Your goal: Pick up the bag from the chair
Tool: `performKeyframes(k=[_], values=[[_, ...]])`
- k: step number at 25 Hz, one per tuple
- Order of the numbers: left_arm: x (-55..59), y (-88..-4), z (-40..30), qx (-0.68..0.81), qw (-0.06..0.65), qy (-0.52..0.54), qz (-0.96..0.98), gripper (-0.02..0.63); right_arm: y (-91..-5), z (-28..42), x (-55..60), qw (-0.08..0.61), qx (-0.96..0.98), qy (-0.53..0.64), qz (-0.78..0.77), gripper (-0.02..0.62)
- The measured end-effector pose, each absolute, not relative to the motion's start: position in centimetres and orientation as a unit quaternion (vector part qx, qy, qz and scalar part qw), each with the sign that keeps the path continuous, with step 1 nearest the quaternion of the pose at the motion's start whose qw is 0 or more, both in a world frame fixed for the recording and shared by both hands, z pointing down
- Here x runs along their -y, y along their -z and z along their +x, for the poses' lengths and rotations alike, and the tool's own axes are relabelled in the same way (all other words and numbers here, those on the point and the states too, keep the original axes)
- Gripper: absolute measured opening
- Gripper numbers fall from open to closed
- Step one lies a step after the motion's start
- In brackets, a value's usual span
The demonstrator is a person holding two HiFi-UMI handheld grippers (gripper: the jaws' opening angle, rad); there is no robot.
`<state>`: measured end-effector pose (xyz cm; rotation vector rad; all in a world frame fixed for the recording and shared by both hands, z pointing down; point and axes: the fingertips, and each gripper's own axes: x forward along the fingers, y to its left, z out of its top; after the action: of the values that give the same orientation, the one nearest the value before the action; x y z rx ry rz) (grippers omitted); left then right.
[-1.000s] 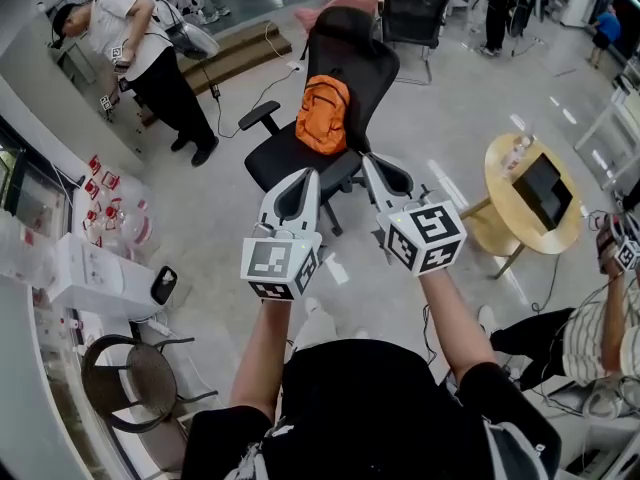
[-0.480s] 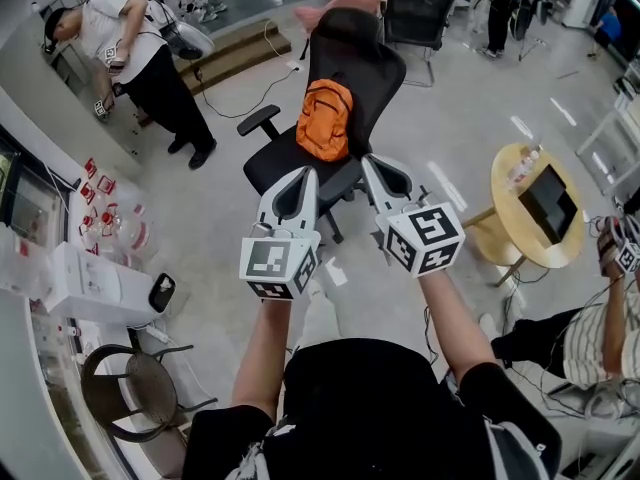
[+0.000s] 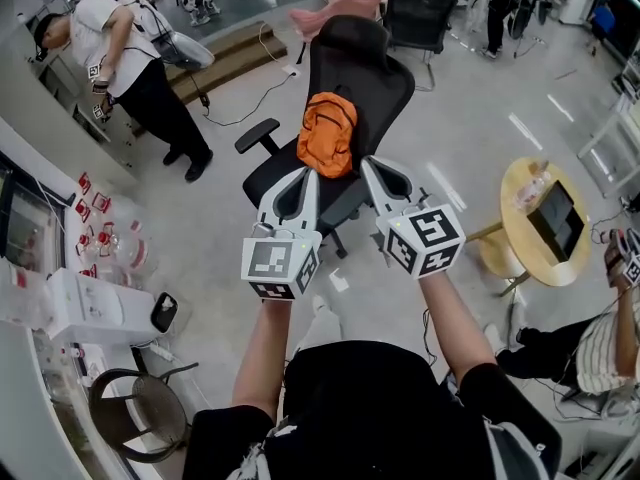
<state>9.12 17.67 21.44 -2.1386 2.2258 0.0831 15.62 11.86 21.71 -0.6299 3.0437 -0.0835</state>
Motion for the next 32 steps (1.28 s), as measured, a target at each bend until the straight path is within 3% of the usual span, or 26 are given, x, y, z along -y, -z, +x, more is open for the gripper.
performKeyframes(k=[17, 32], values=[[-9.5, -20.9, -4.0, -0.705, 0.009, -0.029, -0.709, 0.006, -21.2, 3.0, -3.9, 0.004, -0.972, 0.025, -0.234, -0.002], [-7.3, -22.2, -10.4, -0.687, 0.003, -0.037, -0.726, 0.006, -21.6, -3.8, -1.8, 0.010, -0.967, 0.022, -0.254, -0.002]])
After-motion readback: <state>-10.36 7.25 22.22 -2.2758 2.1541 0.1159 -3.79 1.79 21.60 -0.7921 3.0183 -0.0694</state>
